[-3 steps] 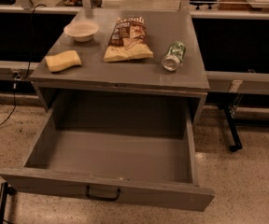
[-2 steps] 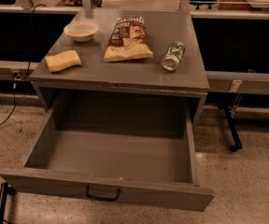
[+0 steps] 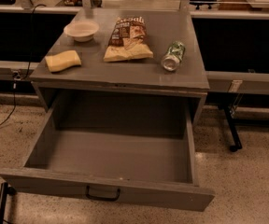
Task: Place green can into top drawer
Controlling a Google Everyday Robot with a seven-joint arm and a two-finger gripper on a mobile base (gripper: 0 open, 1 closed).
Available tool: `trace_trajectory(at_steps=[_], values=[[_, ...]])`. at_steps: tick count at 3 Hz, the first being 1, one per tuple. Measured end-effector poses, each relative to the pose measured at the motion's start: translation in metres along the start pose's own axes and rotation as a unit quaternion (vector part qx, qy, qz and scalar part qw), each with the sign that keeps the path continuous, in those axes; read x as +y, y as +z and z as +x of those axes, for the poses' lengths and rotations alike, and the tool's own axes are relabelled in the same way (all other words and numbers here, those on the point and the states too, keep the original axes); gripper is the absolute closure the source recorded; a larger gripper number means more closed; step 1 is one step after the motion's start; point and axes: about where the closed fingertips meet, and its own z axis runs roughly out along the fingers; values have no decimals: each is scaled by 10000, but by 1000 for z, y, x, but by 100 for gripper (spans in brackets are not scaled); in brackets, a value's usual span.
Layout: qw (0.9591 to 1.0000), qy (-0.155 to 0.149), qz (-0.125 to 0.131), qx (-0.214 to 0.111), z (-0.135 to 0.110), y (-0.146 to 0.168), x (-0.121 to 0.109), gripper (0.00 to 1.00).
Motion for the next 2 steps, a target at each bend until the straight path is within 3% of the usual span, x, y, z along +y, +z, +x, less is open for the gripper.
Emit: trace_trajectory(at_steps=[1,2], values=[[9991,-363,114,204,-8,18,-7,0],[9891,-1313,544,395,-42,38,-15,0]])
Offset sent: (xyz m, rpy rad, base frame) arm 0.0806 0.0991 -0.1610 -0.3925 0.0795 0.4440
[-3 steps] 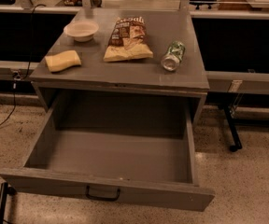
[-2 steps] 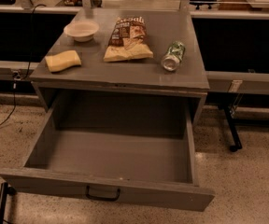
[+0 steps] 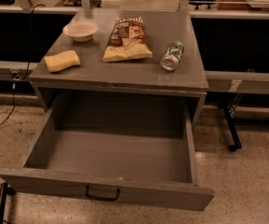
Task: Place green can into top drawer
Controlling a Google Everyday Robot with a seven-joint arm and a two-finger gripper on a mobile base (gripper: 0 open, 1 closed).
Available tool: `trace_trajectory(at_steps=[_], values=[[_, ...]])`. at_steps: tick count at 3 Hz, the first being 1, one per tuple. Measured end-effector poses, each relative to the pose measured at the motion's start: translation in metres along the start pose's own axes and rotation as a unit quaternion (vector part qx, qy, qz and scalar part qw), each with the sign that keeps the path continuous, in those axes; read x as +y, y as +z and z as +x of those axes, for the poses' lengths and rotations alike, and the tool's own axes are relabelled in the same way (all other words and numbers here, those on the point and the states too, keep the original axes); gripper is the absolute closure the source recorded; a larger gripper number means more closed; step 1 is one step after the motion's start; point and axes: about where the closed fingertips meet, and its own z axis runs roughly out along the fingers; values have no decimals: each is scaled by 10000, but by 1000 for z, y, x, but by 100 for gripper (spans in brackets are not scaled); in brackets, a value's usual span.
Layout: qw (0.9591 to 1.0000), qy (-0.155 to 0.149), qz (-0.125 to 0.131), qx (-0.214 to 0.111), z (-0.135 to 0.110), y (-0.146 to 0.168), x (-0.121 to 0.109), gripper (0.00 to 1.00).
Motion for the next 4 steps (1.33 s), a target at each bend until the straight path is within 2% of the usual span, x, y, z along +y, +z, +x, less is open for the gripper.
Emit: trace_trajectory(at_steps=[1,2,3,4], values=[[9961,-833,144,-251,-41,44,14,0],[9942,-1025,-62,-333,-56,73,33,0],[9936,-1059,-68,-390,-57,73,33,0],[9886,-1166,236,-919,-63,77,20,0]])
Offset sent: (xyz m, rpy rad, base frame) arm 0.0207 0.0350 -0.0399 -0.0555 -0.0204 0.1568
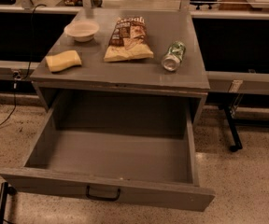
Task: Place green can into top drawer
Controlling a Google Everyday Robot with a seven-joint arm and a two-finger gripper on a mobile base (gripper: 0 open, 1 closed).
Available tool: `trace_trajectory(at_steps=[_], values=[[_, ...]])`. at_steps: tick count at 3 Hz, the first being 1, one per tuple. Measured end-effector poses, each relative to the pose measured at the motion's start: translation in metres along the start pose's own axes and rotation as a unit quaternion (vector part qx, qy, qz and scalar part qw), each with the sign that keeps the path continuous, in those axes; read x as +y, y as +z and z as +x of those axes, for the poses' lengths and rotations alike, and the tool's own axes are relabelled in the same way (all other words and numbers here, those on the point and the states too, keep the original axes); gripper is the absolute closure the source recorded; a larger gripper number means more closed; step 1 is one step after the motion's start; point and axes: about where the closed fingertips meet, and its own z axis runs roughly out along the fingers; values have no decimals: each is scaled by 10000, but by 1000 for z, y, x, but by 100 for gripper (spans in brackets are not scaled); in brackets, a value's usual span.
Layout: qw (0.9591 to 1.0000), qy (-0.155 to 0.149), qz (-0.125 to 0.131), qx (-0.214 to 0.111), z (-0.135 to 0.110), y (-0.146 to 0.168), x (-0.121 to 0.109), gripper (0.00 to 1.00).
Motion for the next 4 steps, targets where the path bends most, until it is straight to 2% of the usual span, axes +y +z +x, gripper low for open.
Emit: trace_trajectory(at_steps=[1,2,3,4], values=[[9933,-400,526,-950,-22,4,-28,0],[9728,-1218,832,-1788,-71,5,-46,0],[9392,-2432,1015,-2203,-139,7,-45,0],[9188,-3275,1104,-1909,-190,4,-30,0]])
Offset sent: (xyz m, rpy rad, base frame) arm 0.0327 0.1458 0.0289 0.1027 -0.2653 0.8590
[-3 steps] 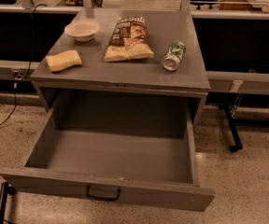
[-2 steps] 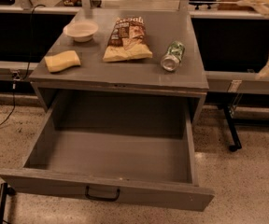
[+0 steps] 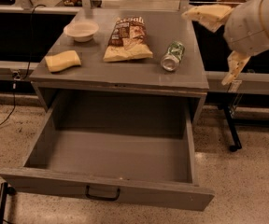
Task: Place green can into top drawer
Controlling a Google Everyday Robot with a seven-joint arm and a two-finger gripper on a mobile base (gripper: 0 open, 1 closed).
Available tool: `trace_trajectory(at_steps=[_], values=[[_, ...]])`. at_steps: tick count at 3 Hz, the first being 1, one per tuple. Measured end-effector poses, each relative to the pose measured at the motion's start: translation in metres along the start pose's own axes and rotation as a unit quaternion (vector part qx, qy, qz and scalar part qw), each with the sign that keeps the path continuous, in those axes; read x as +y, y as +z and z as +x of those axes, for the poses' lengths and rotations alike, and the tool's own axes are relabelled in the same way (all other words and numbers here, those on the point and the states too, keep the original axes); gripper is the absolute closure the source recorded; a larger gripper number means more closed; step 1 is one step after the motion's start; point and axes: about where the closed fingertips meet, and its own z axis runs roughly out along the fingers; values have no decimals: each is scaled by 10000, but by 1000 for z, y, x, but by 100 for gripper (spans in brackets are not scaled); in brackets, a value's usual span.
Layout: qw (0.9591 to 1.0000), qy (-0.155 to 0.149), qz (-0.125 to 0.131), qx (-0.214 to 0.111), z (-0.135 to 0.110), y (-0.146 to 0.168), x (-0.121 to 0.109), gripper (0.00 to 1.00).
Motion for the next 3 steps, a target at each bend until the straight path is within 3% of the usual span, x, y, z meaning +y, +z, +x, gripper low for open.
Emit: trace_trajectory(at_steps=[1,2,3], values=[[9991,-224,-344,137,-21,50,3,0],[9992,-31,-372,119,-24,54,2,0],[9970,-124,-715,260,-23,67,10,0]])
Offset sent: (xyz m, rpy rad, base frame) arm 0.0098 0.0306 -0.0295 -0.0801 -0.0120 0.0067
